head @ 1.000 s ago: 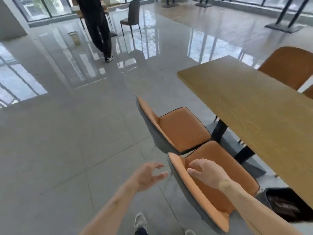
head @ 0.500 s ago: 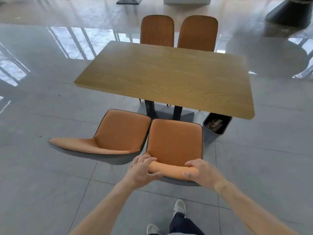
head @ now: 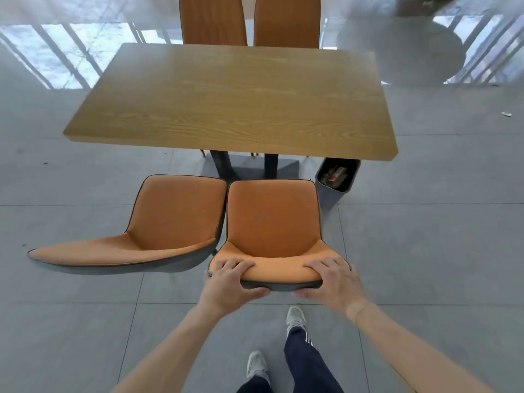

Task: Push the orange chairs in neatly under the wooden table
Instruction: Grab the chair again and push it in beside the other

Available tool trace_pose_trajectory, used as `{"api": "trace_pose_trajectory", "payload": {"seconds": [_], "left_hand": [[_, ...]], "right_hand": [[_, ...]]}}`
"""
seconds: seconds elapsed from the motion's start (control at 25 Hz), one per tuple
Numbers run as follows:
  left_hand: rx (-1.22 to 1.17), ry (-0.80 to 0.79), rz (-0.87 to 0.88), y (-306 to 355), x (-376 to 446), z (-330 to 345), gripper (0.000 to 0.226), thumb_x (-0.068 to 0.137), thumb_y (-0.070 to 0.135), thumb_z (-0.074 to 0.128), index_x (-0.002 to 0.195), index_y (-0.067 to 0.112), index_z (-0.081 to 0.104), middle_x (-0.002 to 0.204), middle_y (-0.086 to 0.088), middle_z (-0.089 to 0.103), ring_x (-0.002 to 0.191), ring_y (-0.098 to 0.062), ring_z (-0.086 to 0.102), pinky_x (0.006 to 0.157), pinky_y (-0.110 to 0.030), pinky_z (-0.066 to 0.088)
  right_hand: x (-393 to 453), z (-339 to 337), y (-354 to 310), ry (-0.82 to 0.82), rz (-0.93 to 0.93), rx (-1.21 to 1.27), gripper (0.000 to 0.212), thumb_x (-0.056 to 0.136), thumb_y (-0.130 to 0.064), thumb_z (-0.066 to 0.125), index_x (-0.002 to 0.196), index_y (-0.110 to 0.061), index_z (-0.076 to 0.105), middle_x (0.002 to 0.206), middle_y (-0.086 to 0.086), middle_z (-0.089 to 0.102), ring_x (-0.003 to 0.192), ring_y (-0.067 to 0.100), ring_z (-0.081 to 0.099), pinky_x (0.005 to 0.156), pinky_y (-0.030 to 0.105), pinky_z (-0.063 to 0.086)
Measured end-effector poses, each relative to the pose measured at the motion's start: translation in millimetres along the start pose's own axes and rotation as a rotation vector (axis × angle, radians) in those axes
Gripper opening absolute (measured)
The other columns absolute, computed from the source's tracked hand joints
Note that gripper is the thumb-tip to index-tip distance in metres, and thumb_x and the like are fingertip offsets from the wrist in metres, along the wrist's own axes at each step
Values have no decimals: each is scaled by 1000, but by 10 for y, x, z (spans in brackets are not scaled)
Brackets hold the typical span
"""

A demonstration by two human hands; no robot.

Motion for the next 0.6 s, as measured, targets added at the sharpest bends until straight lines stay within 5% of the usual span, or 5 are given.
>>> {"api": "trace_pose_trajectory", "payload": {"seconds": [0.6], "left_hand": [[74, 108, 153, -70, 93, -114, 80, 61, 88, 49, 125, 39, 57, 128, 14, 55, 124, -18, 35, 102, -50, 35]], "right_hand": [[-99, 77, -40, 88, 59, 128, 103, 49, -102, 25, 129, -43, 53, 132, -15, 54, 128, 15, 35, 103, 51, 37]]}}
Point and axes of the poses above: each hand's wrist, its own x-axis towards the middle knuckle, its own z-axis out of the palm, y = z × x, the point moved 7 cm from there along x, towards the middle knuckle
